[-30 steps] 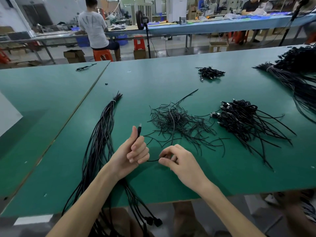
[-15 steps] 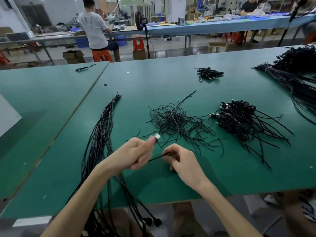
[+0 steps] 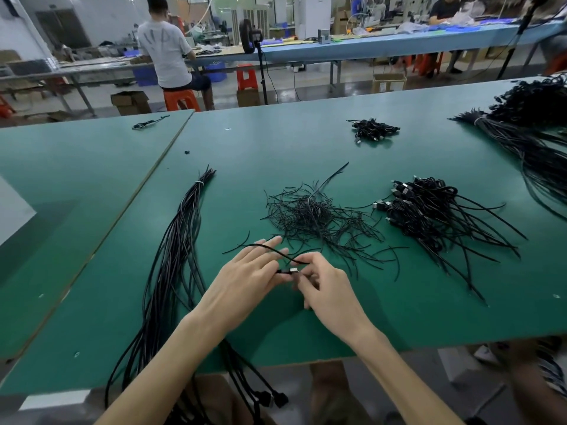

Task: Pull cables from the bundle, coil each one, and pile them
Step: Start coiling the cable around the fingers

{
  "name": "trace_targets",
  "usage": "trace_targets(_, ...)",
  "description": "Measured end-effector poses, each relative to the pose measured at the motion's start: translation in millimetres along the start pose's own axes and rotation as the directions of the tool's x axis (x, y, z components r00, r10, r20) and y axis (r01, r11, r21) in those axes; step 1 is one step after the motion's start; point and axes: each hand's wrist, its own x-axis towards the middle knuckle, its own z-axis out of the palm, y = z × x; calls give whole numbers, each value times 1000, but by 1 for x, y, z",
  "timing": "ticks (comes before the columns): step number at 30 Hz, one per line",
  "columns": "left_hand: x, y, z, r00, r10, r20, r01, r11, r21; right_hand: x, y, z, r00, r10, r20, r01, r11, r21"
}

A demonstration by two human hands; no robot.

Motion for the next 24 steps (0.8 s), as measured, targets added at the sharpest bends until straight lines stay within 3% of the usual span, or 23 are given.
trace_targets(7,-2,-1,6,998,-52,32,51,999,18,-1,-3,-10,999,-21,48,11,981,193)
trace_targets(10,-2,6,4,988,-151,38,154,983,-104,-2,-3,-11,998,-28,53,16,976,217)
trace_targets(18,-3,14,0,972,-183,147,222,918,-329,-2,1,-16,997,43,-69,-13,921,388)
trace_targets(22,-3,12,4,953,-258,161,303,842,-447,-2,0,-15,999,46,-12,-37,913,407)
trace_targets(24,-2,17,4,946,-308,98,310,778,-546,-2,-2,-14,999,19,38,-33,922,385)
